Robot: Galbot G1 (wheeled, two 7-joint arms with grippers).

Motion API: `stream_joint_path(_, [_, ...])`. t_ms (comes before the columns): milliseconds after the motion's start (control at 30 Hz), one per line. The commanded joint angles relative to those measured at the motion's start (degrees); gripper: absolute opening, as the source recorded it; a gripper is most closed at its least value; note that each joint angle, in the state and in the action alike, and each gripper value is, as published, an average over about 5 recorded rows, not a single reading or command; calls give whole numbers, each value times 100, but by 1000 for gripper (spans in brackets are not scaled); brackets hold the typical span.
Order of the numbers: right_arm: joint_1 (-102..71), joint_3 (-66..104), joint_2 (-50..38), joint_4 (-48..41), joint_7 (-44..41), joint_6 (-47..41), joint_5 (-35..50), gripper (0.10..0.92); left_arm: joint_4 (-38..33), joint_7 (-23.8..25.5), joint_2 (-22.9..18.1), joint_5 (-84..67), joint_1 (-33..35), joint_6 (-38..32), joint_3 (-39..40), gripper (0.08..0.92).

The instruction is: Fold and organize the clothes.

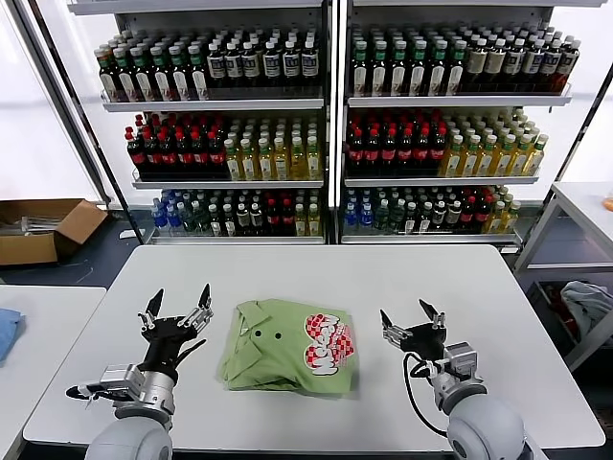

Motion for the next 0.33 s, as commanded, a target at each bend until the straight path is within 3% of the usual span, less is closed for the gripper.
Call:
stream_joint_path(33, [449,-387,-141,-141,-142,2,239,823,22,10,25,74,14,12,-71,823])
stream_joint_path(333, [302,-319,-158,-58,-146,10,240,823,-64,0,-10,78,81,48,-29,823])
